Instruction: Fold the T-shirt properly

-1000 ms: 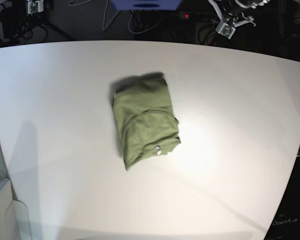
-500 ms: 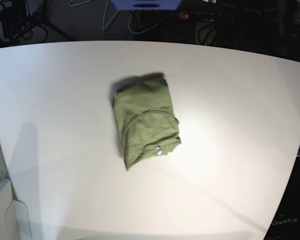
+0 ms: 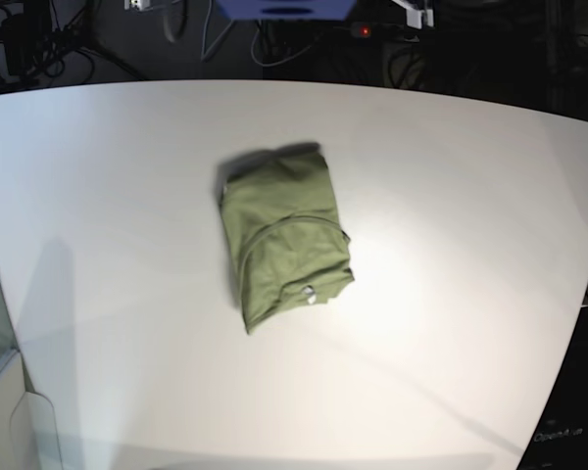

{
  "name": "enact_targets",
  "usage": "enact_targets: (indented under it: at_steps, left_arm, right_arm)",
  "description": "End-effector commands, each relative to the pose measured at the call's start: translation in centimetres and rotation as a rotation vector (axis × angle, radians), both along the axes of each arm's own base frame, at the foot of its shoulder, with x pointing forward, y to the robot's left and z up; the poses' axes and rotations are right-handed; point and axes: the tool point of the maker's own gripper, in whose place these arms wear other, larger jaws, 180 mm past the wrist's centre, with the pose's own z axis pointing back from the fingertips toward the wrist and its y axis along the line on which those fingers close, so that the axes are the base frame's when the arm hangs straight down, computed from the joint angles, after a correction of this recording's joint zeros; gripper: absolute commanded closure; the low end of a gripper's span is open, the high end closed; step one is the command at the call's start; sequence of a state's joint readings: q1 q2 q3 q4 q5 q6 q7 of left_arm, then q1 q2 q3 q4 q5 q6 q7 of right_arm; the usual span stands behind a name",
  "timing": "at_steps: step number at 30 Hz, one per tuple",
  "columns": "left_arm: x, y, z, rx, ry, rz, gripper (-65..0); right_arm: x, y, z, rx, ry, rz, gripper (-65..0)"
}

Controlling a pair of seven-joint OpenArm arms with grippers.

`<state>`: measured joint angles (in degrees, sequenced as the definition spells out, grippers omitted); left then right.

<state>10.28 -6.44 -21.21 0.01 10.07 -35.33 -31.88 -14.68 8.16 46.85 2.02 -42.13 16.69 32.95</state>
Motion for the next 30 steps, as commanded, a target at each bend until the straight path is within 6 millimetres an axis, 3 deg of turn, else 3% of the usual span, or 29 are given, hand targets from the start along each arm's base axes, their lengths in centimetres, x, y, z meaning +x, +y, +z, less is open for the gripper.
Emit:
enact_targets:
  at_steps: [1, 4, 7, 10, 12, 15, 23, 30]
  left_arm:
    - [-0.1, 0.6, -0.2, 0.022, 0.013, -0.03, -0.8]
    - [0.7, 0.6, -1.3, 0.105, 0.06, -0.207, -0.8]
    - [1.6, 1.8, -2.4, 0.241, 0.112, -0.322, -0.8]
    - [2.5, 3.5, -3.1, 0.356, 0.171, -0.354, -0.8]
    - [1.7, 3.1, -3.5, 0.373, 0.236, -0.366, -0.8]
    - [2.2, 3.4, -3.6, 0.391, 0.259, -0.372, -0.8]
    - [3.0, 3.3, -3.6, 0.39, 0.259, -0.367, -0.8]
    - [3.1, 3.4, -3.6, 0.385, 0.263, -0.333, -0.8]
  right_arm:
    - [0.0, -0.9, -0.1, -0.048, 0.016, 0.042, 0.0]
    - [1.4, -0.6, -1.3, -0.141, 0.088, 0.196, -0.1]
    - [2.9, -1.4, -1.6, -0.232, 0.102, 0.284, -0.6]
    - [4.4, -1.6, -1.6, -0.254, 0.083, 0.285, -0.7]
    - [4.4, -1.8, -1.7, -0.259, 0.095, 0.278, -0.7]
    - [5.5, -1.7, -1.8, -0.258, 0.086, 0.275, -0.7]
    - [5.4, 1.5, -2.1, -0.209, 0.083, 0.276, -0.9]
    - [5.2, 2.0, -2.2, -0.2, 0.083, 0.277, -0.9]
